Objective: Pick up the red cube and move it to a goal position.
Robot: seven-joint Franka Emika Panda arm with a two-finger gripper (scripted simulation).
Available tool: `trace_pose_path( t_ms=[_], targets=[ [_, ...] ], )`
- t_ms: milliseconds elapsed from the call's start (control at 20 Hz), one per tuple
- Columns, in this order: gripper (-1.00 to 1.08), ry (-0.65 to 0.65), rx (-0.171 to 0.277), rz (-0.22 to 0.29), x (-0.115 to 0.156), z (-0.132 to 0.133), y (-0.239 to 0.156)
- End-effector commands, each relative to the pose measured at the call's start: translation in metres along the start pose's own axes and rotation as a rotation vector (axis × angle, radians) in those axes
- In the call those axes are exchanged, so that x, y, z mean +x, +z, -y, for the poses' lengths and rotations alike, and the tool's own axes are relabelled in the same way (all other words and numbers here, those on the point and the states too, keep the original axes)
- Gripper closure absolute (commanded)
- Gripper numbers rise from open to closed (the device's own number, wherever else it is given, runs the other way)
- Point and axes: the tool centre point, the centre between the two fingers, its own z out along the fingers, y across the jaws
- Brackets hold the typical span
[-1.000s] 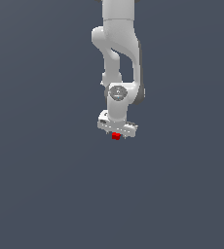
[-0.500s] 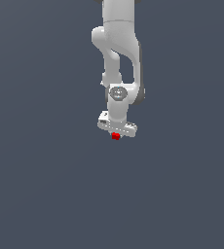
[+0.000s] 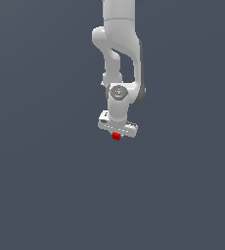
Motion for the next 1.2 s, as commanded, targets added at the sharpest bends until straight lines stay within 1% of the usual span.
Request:
trace_pose_path(
  t_ms=[0,200,450,1150],
  targets=[
    [1.08,0.000,0.000,-0.001,0.001,-0.001,-0.007],
    [1.08,0.000,0.000,-0.001,0.002,-0.003,-0.025],
    [1.08,0.001,0.001,-0.001,0.004,-0.007,-0.060],
    [1.08,0.001,0.000,-0.001,0.014,-0.025,-0.202]
  ],
)
